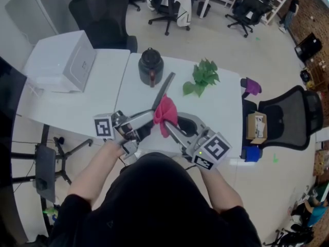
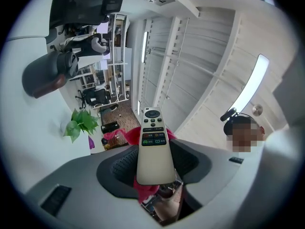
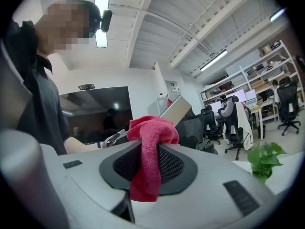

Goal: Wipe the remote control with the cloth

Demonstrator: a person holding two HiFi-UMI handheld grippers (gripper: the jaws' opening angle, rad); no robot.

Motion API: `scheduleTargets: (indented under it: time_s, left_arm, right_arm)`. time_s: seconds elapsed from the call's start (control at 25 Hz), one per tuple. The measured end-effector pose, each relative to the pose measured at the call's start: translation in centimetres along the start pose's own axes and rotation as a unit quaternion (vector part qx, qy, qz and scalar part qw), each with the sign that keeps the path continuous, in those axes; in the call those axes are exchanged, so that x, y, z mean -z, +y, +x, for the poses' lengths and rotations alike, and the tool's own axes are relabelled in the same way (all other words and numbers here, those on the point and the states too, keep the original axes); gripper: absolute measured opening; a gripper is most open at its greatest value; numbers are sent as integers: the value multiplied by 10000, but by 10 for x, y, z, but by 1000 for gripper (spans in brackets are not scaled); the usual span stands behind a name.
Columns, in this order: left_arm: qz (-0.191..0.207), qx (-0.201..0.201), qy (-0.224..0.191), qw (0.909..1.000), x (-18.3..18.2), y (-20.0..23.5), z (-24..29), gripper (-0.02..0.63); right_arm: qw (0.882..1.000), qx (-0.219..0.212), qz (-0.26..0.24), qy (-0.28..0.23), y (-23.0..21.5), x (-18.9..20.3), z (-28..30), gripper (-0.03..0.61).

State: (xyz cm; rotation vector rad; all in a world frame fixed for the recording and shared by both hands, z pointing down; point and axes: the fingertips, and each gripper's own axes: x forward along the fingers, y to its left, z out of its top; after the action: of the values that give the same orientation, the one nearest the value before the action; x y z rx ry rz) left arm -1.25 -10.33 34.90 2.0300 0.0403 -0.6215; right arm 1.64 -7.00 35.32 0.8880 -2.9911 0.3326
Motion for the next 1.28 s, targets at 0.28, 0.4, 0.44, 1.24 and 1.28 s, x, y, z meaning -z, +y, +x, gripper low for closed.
scheduleTargets:
  time_s: [0.28,0.4,0.44,1.24,1.28]
  left_arm:
    - [40,73,706,9975,27,-3,3,210]
    - [44,61,882,9961,35,-1,2,210]
    - [37,43,911,9958,37,0,1,210]
    - [3445,-5319,875,7686,-25,164,-132,210]
    - [3353,-5548,807,7572,-27,178,-145,210]
  right_arm:
    - [9966,693,92,-436,-43,-26,-21,92]
    - [9946,876,90,-558,-55,-35,-29,92]
    - [9942,903,89,-577,-57,-36,-31,92]
    - [9624,2268,-1156,952,-58,51,-76,92]
    - [9626,2273,-1105,973,-58,54,-78,92]
